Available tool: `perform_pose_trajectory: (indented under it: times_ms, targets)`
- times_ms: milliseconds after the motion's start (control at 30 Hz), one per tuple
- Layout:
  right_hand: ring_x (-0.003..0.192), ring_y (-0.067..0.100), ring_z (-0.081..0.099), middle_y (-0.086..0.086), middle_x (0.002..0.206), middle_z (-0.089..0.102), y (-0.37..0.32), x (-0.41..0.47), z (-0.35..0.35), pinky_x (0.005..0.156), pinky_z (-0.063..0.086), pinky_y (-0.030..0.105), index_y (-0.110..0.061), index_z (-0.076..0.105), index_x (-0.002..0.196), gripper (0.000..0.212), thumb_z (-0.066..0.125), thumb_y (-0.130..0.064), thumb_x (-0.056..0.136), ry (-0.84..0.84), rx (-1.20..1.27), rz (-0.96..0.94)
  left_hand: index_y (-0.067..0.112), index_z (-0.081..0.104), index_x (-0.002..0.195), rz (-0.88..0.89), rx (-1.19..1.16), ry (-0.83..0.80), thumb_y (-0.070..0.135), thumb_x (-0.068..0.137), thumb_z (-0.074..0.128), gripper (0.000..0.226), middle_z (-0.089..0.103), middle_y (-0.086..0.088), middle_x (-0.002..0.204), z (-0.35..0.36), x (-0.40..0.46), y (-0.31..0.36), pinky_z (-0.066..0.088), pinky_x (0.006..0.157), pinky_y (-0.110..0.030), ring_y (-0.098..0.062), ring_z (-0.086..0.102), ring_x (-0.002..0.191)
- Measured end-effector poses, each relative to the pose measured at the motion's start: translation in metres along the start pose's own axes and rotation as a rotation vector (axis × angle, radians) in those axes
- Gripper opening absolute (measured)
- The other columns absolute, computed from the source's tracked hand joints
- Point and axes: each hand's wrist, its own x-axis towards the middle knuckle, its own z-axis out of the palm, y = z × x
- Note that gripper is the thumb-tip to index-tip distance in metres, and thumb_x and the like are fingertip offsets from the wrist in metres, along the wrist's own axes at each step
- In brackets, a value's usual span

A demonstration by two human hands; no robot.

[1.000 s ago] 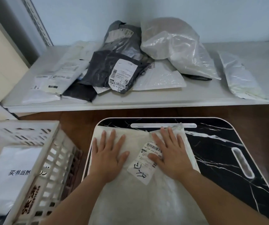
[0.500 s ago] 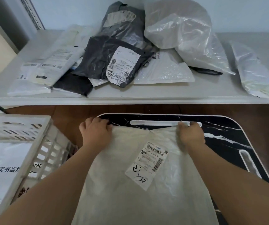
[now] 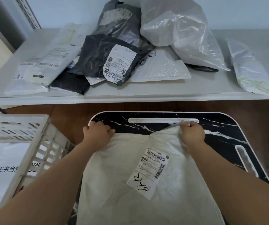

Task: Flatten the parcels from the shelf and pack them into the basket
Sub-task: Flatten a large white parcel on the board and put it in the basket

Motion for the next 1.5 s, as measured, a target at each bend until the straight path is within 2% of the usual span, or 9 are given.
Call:
perform_pose_trajectory:
  times_ms: [100,200,367,533,667,900,1233,1367,1500]
  targets:
    - [0.078,0.027,0.049,0.007,0.072,0.051,-0.001,0.000,-0.006,0.069,0.036,0.030,0.000,0.061,0.106,0.034,0.044,-0.030,0.101,0.055,0.050,-0.001,0.019,0.065,0.109,0.004,0.032,0.174,0.045,0.102,0.030,0.045,0.053,-0.004,0.118,0.000,-0.002,0.000,0.031,0.092,-0.039,-0.025,0.041,0.114]
    - [0.077,0.029,0.049,0.014,0.084,0.055,-0.001,-0.001,-0.012,0.061,0.032,0.028,-0.001,0.061,0.109,0.033,0.041,-0.026,0.102,0.109,0.010,0.011,0.021,0.068,0.110,-0.012,-0.064,0.309,0.043,0.101,0.034,0.041,0.053,-0.002,0.115,-0.004,-0.003,0.001,0.028,0.091,-0.038,-0.024,0.040,0.110]
    - [0.115,0.037,0.053,0.020,0.123,0.056,0.009,-0.003,-0.014,0.092,0.042,0.040,-0.003,0.056,0.124,0.051,0.046,-0.046,0.097,0.161,-0.005,-0.006,0.023,0.062,0.124,0.056,-0.267,0.512,0.038,0.098,0.046,0.034,0.048,-0.003,0.135,-0.003,-0.003,0.000,0.016,0.113,-0.043,-0.027,0.033,0.130]
    - [0.148,0.022,0.005,0.004,0.160,0.016,0.034,-0.063,-0.013,0.116,0.004,0.048,-0.032,0.027,0.151,0.077,0.011,-0.074,0.088,0.064,-0.369,-0.558,0.036,0.026,0.150,0.145,-0.227,0.437,0.067,0.088,0.006,0.072,0.013,-0.002,0.161,0.025,-0.038,-0.012,0.000,0.117,-0.052,-0.029,0.002,0.149]
    - [0.140,0.024,-0.036,0.000,0.158,-0.026,0.054,-0.093,0.014,0.113,-0.018,0.055,-0.045,-0.010,0.148,0.095,-0.009,-0.094,0.066,-0.194,-0.662,-0.734,0.047,-0.005,0.148,0.240,-0.094,0.311,0.078,0.080,-0.011,0.075,-0.014,0.007,0.160,0.063,-0.065,0.002,-0.010,0.113,-0.061,-0.027,-0.022,0.145]
    - [0.147,0.042,0.005,0.013,0.161,0.012,0.073,-0.101,0.043,0.104,0.010,0.073,-0.035,0.020,0.152,0.101,0.023,-0.095,0.071,-0.185,-0.869,-0.770,0.046,-0.014,0.148,0.216,0.015,0.286,0.080,0.085,0.001,0.073,-0.015,0.000,0.161,0.096,-0.071,0.009,0.002,0.110,-0.071,-0.037,-0.014,0.146]
    - [0.142,0.046,0.021,0.012,0.155,0.032,0.072,-0.094,0.047,0.100,0.014,0.076,-0.038,0.039,0.145,0.093,0.025,-0.094,0.072,-0.217,-0.930,-0.773,0.038,0.034,0.147,0.210,0.092,0.213,0.081,0.085,0.022,0.077,0.027,-0.007,0.157,0.101,-0.060,0.012,0.016,0.101,-0.076,-0.045,0.021,0.142]
    - [0.145,0.043,0.014,0.013,0.154,0.034,0.062,-0.096,0.048,0.103,0.009,0.076,-0.038,0.044,0.141,0.091,0.024,-0.095,0.072,-0.273,-0.893,-0.753,0.033,0.048,0.139,0.213,0.090,0.195,0.077,0.087,0.023,0.073,0.038,-0.011,0.152,0.095,-0.059,0.016,0.013,0.102,-0.077,-0.046,0.024,0.141]
    - [0.149,0.034,-0.005,0.002,0.163,0.008,0.043,-0.098,0.060,0.105,0.006,0.075,-0.044,0.018,0.151,0.085,0.016,-0.089,0.079,-0.321,-0.866,-0.894,0.033,0.044,0.141,0.316,0.107,0.264,0.061,0.093,0.022,0.060,0.029,-0.009,0.156,0.085,-0.051,0.024,0.008,0.107,-0.073,-0.036,0.011,0.147]
